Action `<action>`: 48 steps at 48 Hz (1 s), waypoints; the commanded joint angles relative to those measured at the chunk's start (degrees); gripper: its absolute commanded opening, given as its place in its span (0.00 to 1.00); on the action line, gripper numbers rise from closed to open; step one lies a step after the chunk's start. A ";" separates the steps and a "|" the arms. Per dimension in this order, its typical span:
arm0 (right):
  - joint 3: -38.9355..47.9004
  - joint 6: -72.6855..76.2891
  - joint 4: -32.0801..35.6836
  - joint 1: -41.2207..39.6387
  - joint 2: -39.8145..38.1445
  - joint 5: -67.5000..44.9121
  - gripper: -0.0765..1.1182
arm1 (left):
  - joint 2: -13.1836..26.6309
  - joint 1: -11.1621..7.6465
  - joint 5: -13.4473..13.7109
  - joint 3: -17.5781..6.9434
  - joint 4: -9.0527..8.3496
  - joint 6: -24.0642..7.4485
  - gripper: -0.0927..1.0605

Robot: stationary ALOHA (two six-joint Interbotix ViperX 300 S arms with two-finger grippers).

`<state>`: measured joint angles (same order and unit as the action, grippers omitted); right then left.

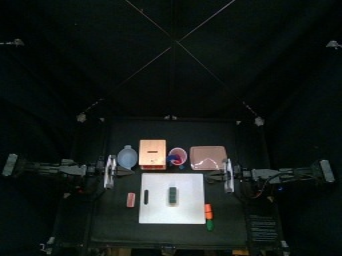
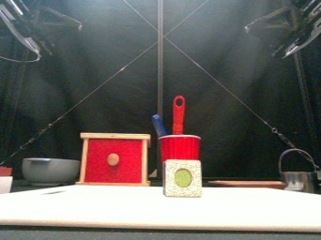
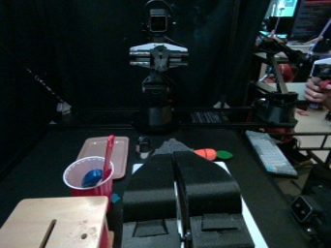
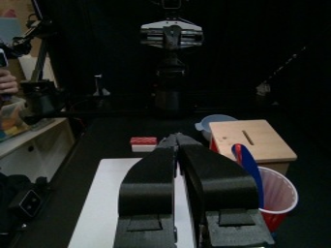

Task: Cut the sushi into 4 pieces with the knife
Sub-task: Pick up the knife at its handle with right hand

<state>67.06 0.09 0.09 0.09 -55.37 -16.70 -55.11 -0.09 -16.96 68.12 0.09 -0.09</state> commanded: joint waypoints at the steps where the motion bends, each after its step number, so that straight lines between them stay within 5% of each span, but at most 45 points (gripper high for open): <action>1: -2.29 0.79 -1.67 -1.32 1.85 -0.35 0.08 | 2.46 0.44 -2.81 -0.26 0.18 0.18 0.07; 9: -10.11 1.93 -7.65 -6.24 8.44 2.37 0.15 | 4.66 0.44 -5.01 -0.09 0.53 0.26 0.08; 26: -33.66 1.58 -9.58 -15.38 29.00 31.46 0.24 | 6.94 0.53 -5.36 0.00 2.02 0.18 0.08; 48: -49.92 0.70 -4.92 -16.35 43.95 48.96 0.82 | 6.94 1.23 -5.36 0.88 2.81 0.18 0.08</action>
<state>20.65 0.97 -5.19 -16.61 -12.22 31.03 -48.34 0.88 -21.80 69.79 2.72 0.09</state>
